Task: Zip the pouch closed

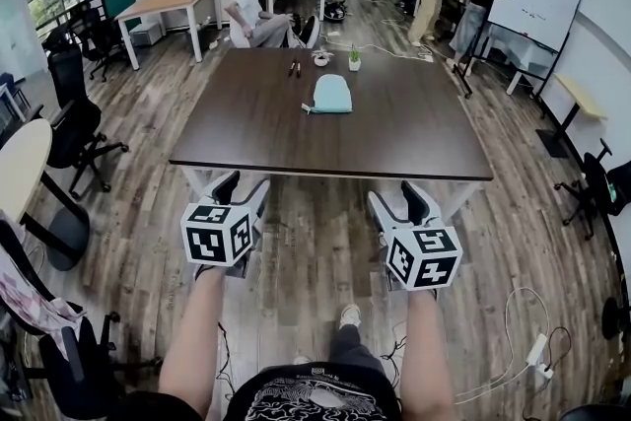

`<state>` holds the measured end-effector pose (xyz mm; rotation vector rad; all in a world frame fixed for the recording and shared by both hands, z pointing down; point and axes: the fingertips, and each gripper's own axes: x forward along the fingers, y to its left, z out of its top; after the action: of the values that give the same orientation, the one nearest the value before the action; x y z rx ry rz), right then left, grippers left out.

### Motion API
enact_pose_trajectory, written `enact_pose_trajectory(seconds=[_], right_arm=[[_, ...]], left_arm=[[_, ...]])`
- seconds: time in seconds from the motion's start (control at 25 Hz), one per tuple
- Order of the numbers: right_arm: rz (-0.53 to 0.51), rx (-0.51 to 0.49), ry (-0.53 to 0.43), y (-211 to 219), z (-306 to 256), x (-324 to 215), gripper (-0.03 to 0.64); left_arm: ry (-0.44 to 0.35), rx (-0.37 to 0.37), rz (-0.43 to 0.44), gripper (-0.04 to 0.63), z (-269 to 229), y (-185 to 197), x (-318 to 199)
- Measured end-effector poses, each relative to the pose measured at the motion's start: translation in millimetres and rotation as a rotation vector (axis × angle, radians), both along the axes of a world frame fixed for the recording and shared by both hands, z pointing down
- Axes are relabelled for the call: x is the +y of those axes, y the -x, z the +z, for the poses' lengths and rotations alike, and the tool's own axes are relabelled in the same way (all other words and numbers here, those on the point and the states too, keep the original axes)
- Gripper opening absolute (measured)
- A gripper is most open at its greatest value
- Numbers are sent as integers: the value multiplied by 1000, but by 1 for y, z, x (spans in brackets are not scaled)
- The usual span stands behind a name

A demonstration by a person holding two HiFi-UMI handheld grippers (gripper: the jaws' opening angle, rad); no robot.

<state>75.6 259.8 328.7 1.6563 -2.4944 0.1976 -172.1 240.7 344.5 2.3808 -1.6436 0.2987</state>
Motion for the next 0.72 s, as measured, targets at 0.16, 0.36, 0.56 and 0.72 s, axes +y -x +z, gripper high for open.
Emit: enact_pose_trajectory(seconds=[0.16, 0.36, 0.56, 0.72], right_arm=[[-7, -4, 2, -9, 4, -24, 275], [-10, -19, 16, -26, 11, -66, 290], [-18, -38, 15, -46, 9, -116, 321], [-54, -10, 24, -57, 10, -151, 347]], left_arm=[[9, 2, -3, 260, 4, -9, -23], [10, -23, -9, 286, 9, -25, -62], [13, -19, -20, 313, 5, -44, -106], [-18, -66, -28, 319, 2, -60, -137]])
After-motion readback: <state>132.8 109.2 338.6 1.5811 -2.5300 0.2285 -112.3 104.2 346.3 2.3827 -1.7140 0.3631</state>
